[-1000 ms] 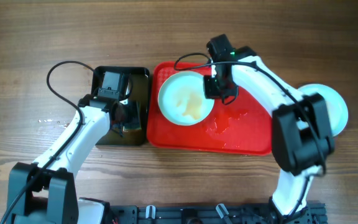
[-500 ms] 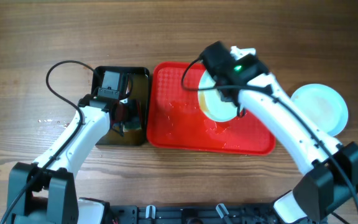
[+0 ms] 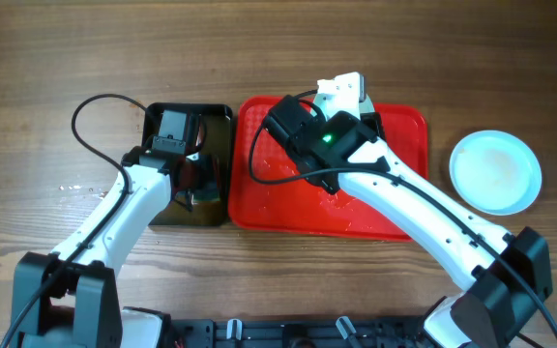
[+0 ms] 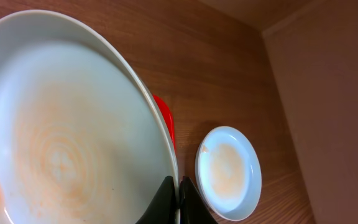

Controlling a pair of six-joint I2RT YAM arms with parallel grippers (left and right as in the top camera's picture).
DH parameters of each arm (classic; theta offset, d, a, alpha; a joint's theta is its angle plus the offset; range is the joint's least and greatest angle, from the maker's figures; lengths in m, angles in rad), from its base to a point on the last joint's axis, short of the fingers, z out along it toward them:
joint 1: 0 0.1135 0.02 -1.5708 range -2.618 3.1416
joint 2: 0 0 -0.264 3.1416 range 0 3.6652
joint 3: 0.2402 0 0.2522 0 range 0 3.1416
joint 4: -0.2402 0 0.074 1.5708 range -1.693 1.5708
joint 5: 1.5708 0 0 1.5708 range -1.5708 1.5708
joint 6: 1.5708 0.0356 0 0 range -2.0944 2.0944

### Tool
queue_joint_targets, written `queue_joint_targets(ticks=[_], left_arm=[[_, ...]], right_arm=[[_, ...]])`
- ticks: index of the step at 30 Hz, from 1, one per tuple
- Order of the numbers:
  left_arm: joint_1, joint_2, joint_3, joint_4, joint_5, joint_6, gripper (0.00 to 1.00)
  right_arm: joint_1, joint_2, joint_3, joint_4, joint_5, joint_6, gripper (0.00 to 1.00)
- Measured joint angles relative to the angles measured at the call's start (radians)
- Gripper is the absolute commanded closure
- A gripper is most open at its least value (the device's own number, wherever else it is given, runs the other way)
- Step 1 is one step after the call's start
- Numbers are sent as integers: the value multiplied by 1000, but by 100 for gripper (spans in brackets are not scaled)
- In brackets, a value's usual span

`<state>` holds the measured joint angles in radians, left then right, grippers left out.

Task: Clean dirty plates on tray and stack at the side
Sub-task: 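Lift the white plate with right gripper and carry it right of tray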

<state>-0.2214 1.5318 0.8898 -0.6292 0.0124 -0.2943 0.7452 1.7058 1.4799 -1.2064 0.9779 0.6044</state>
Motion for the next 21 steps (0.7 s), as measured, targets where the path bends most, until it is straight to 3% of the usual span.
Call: queue_joint_targets(ticks=[7, 9, 16, 21], left_arm=[[0, 0, 0, 0, 0, 0, 38], [0, 0, 0, 0, 0, 0, 38], [0, 0, 0, 4, 0, 0, 38], [0, 0, 0, 4, 0, 0, 37]], right_arm=[[0, 0, 0, 42, 29, -46, 96], [0, 0, -1, 110, 52, -126, 96], [0, 0, -3, 356, 81, -613, 96], [-19, 0, -3, 352, -90, -644, 96]])
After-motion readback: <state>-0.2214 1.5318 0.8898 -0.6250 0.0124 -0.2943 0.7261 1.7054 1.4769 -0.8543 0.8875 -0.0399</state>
